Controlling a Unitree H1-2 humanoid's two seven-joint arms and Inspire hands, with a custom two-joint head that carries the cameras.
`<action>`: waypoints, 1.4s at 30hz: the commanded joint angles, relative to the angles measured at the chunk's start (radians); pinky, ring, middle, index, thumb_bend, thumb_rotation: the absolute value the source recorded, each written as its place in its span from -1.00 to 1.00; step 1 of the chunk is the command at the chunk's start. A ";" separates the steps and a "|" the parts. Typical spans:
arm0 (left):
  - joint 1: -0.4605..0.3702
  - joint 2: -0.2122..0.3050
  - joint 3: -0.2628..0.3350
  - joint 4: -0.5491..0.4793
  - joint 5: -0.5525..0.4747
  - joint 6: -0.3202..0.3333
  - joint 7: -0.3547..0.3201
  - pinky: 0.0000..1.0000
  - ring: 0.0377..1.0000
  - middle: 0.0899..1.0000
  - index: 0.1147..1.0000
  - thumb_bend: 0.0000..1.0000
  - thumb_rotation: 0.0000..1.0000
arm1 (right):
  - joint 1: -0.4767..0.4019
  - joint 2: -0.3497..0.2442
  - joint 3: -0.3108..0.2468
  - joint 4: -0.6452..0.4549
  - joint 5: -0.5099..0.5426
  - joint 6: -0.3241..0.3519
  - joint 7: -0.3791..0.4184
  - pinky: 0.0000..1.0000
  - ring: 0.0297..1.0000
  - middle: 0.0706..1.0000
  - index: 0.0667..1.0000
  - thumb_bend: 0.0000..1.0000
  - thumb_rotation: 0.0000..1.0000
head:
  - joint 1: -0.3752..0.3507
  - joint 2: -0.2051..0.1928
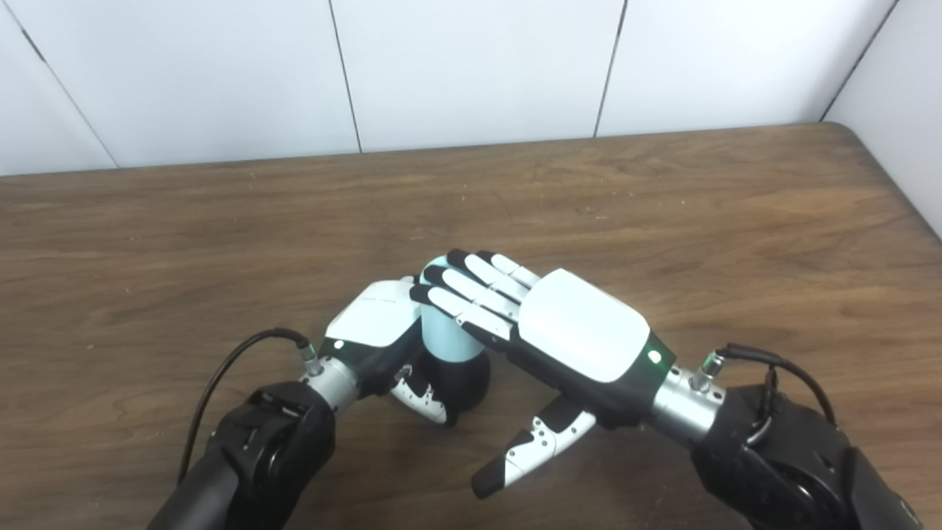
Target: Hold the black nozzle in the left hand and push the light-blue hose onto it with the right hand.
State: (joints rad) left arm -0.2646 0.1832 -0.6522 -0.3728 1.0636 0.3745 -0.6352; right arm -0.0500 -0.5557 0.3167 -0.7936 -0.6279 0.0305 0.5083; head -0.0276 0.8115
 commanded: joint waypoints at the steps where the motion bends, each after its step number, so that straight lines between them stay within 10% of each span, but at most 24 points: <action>1: 0.030 0.010 -0.049 0.041 -0.007 -0.014 -0.121 1.00 0.41 -0.10 -0.18 0.04 -1.00 | 0.059 -0.029 0.075 0.046 0.025 0.007 0.137 1.00 0.98 0.97 0.95 0.24 0.99 | -0.003 0.003; 13: 0.039 0.005 -0.045 0.050 -0.003 -0.019 -0.097 1.00 0.43 -0.11 -0.17 0.05 -1.00 | 0.060 -0.038 0.068 0.034 0.033 0.026 0.143 1.00 0.98 0.97 0.95 0.22 0.94 | -0.003 0.003; 22: 0.042 0.006 -0.037 0.061 -0.023 -0.035 -0.066 0.55 0.36 -0.10 -0.16 0.04 -1.00 | 0.052 -0.036 0.066 0.026 0.029 0.038 0.144 1.00 0.98 0.96 0.95 0.22 0.94 | -0.004 0.006; 23: 0.042 0.005 -0.034 0.062 -0.029 -0.032 -0.068 0.54 0.37 0.27 0.11 0.33 -0.98 | 0.051 -0.036 0.065 0.024 0.028 0.039 0.144 1.00 0.98 0.96 0.95 0.22 0.94 | -0.004 0.006; 29: 0.010 0.020 -0.057 0.060 0.002 -0.035 -0.128 0.87 0.67 0.72 0.61 0.90 -0.67 | 0.050 -0.036 0.064 0.020 0.022 0.042 0.141 1.00 0.98 0.97 0.95 0.22 0.94 | -0.005 0.007; 42: 0.013 0.019 -0.020 0.065 -0.052 -0.028 -0.116 0.92 0.73 0.72 0.64 0.94 -0.64 | 0.052 -0.031 0.068 0.021 0.010 0.039 0.136 1.00 0.99 0.97 0.95 0.23 0.94 | -0.004 0.010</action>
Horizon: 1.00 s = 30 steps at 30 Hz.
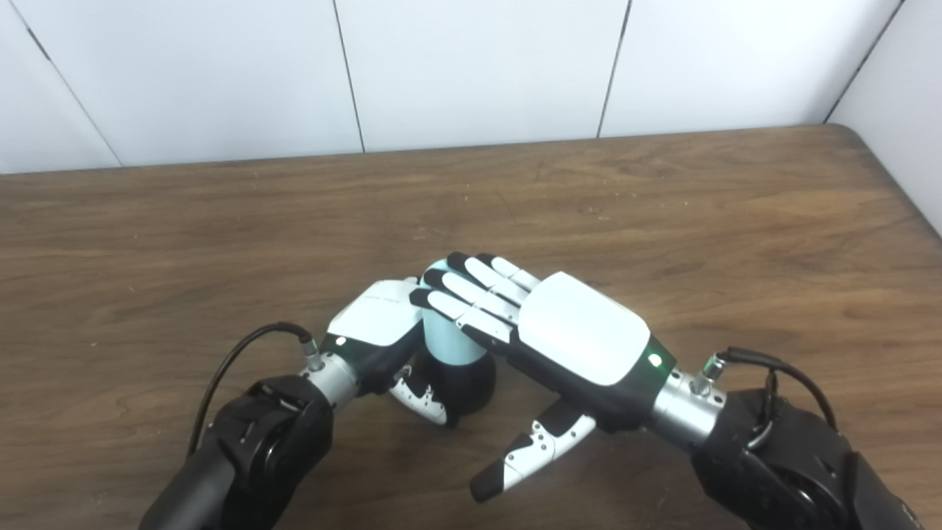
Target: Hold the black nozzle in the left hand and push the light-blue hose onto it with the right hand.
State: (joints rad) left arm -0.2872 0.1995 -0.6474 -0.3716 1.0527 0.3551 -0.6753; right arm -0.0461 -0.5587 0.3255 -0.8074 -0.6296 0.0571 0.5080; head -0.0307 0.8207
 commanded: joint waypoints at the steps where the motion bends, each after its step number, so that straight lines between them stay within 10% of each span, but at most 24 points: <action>1: 0.039 0.000 -0.021 0.065 -0.044 -0.011 -0.068 0.89 0.72 0.71 0.62 0.93 -0.67 | 0.048 -0.029 0.059 0.035 0.012 0.012 0.136 1.00 0.99 0.97 0.95 0.23 0.94 | -0.003 0.002; 10: 0.063 -0.022 0.011 0.076 -0.053 -0.027 -0.020 0.72 0.60 0.47 0.21 0.83 -0.95 | 0.044 -0.032 0.061 0.039 0.011 0.009 0.133 1.00 0.98 0.97 0.95 0.23 0.94 | 0.000 0.002; 12: 0.073 -0.030 0.021 0.076 -0.059 -0.024 -0.001 0.64 0.48 0.31 -0.07 0.25 -0.91 | 0.041 -0.031 0.062 0.035 0.010 0.013 0.135 1.00 0.98 0.97 0.95 0.23 0.94 | -0.001 0.002; 14: 0.080 -0.034 0.026 0.077 -0.061 -0.025 0.014 0.53 0.36 0.18 -0.15 0.09 -0.91 | 0.040 -0.030 0.063 0.033 0.010 0.014 0.136 1.00 0.98 0.97 0.95 0.23 0.94 | -0.001 0.003; 30: 0.093 -0.037 0.035 0.077 -0.031 -0.023 0.046 0.47 0.28 0.16 -0.17 0.04 -0.91 | 0.040 -0.035 0.057 0.040 0.019 0.010 0.127 1.00 0.98 0.97 0.95 0.23 0.94 | 0.002 0.005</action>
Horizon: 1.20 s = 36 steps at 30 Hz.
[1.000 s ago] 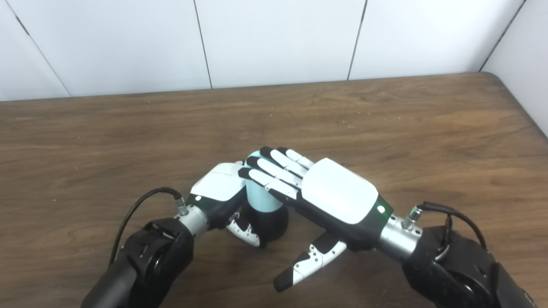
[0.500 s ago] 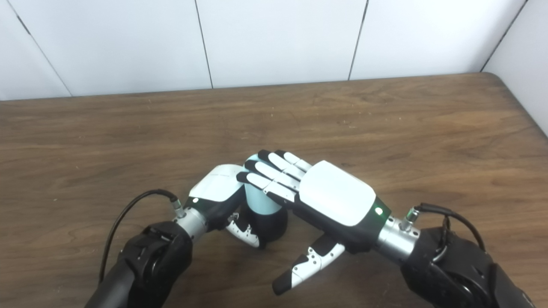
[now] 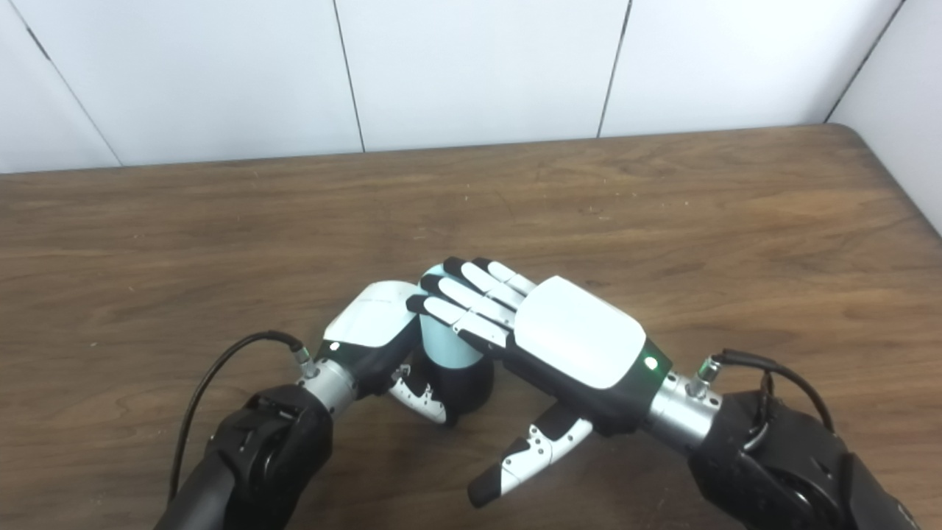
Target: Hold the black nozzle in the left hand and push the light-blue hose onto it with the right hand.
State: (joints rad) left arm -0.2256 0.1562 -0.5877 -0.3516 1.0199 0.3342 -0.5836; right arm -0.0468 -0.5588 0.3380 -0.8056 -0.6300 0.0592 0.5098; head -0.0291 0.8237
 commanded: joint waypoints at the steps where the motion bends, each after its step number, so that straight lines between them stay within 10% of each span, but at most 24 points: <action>1: 0.031 0.008 -0.023 0.058 0.003 -0.003 -0.043 0.48 0.30 0.18 -0.17 0.04 -0.91 | 0.036 -0.039 0.039 0.038 0.026 0.009 0.125 1.00 0.98 0.97 0.95 0.23 0.94 | 0.000 0.001; 36: 0.025 0.017 -0.020 0.047 0.016 -0.011 -0.046 0.74 0.41 -0.08 -0.19 0.04 -1.00 | 0.037 -0.049 0.046 0.057 0.021 -0.002 0.127 1.00 0.98 0.97 0.96 0.21 1.00 | 0.002 0.006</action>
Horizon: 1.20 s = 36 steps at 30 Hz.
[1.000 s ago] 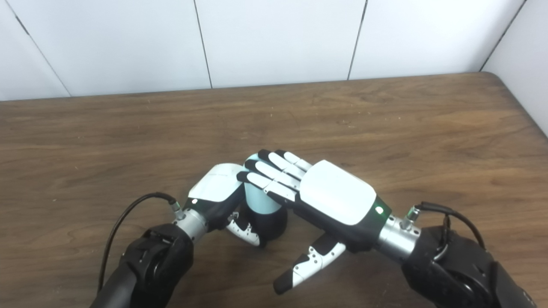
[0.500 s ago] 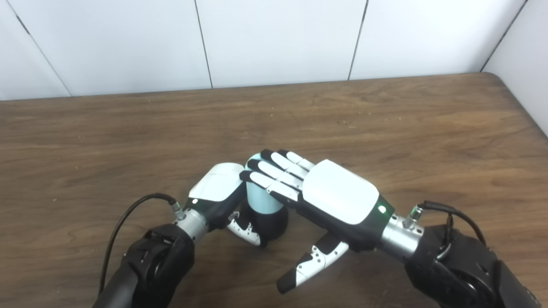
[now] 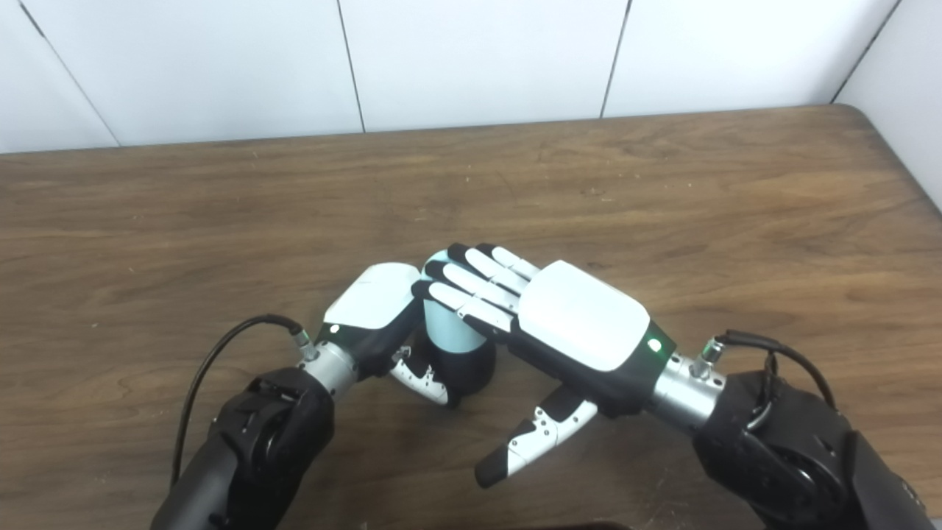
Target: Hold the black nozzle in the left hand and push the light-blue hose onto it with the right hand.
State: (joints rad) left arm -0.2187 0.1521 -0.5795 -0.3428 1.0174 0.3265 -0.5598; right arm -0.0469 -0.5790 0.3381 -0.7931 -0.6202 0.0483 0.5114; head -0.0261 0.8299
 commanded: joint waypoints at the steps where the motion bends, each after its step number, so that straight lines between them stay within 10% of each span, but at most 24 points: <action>1: 0.018 0.021 -0.029 0.036 0.020 -0.004 -0.071 0.74 0.41 -0.10 -0.18 0.05 -1.00 | 0.035 -0.031 0.047 0.046 0.013 0.009 0.128 1.00 0.98 0.97 0.96 0.21 1.00 | 0.000 0.000; 18: 0.020 0.019 -0.034 0.042 0.023 -0.003 -0.071 0.74 0.38 -0.11 -0.17 0.05 -1.00 | -0.008 -0.043 0.020 0.013 0.059 0.042 0.138 1.00 0.98 0.97 0.96 0.22 1.00 | -0.005 -0.001; 36: 0.021 0.016 -0.036 0.044 0.018 0.006 -0.077 0.80 0.31 0.00 -0.25 0.03 -1.00 | -0.190 0.111 -0.226 -0.150 0.126 0.048 0.040 0.93 0.91 0.90 0.85 0.11 0.80 | -0.002 -0.005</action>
State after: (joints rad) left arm -0.2259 0.1516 -0.5904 -0.3444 1.0283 0.3280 -0.5606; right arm -0.2168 -0.4655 0.1312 -0.9157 -0.5034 0.1086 0.5685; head -0.0276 0.8253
